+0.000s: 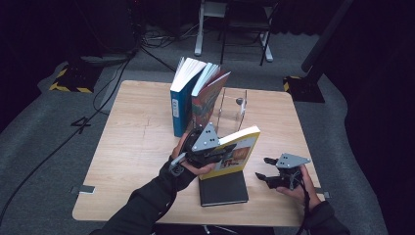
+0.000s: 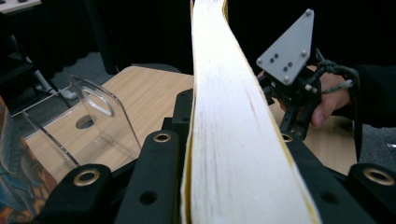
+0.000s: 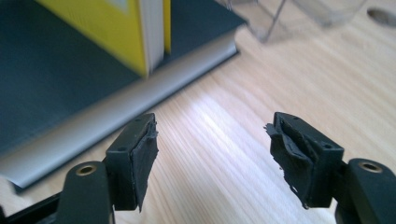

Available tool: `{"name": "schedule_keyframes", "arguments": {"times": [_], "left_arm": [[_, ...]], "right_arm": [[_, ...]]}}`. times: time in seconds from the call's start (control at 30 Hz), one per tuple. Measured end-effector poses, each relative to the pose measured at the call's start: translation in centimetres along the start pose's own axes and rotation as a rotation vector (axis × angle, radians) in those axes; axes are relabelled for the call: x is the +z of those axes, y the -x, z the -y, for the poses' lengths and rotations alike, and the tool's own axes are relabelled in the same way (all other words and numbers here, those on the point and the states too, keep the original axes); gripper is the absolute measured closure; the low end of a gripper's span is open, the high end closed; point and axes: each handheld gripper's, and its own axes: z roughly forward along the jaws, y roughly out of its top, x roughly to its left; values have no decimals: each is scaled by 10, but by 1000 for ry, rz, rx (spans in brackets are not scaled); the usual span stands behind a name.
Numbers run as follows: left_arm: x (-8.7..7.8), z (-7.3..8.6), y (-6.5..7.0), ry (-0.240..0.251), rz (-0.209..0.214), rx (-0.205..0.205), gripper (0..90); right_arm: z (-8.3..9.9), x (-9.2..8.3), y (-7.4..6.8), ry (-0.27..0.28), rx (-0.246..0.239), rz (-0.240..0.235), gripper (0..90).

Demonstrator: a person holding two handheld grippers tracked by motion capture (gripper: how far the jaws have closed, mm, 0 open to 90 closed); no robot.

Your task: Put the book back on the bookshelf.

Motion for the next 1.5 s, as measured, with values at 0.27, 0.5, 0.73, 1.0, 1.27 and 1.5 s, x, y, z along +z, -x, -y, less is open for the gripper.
{"name": "schedule_keyframes", "arguments": {"times": [0.27, 0.5, 0.73, 1.0, 1.27, 1.5], "left_arm": [[0, -4, -8, 7, -36, -2, 749], [-1, -9, -18, 23, -72, -16, 749], [-11, -11, -32, 33, -112, -35, 749], [-24, -13, -47, 50, -177, -52, 750], [-31, -12, -60, 51, -222, -74, 750], [-34, -11, -71, 50, -265, -96, 750]], "right_arm": [[9, 9, 5, -61, 33, -3, 305], [12, 11, 8, -63, 60, -6, 300], [15, 16, 6, -74, 51, -2, 302], [16, 19, 5, -81, 51, -11, 302], [18, 24, 2, -94, 42, -19, 302], [20, 25, 4, -86, 75, -37, 297]]}}
